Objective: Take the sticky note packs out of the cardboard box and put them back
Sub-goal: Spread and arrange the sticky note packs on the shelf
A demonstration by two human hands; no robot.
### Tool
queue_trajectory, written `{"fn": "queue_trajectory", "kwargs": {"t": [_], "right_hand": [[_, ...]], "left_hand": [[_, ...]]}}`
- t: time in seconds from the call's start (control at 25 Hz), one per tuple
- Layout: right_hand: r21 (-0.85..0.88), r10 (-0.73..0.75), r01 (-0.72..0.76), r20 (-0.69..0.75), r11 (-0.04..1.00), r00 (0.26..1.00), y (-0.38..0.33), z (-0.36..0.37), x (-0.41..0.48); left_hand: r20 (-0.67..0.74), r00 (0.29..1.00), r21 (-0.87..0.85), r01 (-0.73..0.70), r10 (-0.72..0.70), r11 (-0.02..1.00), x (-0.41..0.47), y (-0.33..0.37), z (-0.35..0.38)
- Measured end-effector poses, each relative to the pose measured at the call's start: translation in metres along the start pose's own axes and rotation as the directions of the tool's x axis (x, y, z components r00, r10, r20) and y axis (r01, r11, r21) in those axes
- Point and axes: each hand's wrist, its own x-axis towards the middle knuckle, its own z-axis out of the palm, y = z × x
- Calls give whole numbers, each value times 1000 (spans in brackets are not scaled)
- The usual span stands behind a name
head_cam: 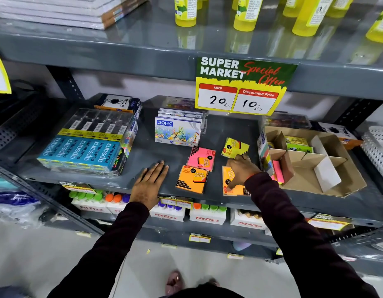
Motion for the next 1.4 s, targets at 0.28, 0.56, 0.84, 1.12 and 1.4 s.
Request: {"fn": "queue_trajectory", "kwargs": {"t": [0.28, 0.56, 0.84, 1.12, 1.4], "right_hand": [[280, -137, 188, -191, 942, 972, -41, -24, 1], [164, -193, 259, -336, 952, 922, -89, 18, 12], [64, -274, 310, -327, 948, 904, -70, 54, 0], [69, -161, 210, -430, 975, 888, -73, 68, 4], [45, -178, 212, -390, 976, 903, -70, 62, 8]], "left_hand": [[-136, 991, -78, -31, 20, 996, -3, 2, -3], [-45, 999, -40, 3, -5, 999, -1, 2, -2], [10, 1000, -6, -2, 2, 1000, 0, -1, 1], [47, 999, 10, 0, 0, 1000, 0, -1, -1], [31, 999, 9, -7, 7, 1000, 1, -1, 0]]}}
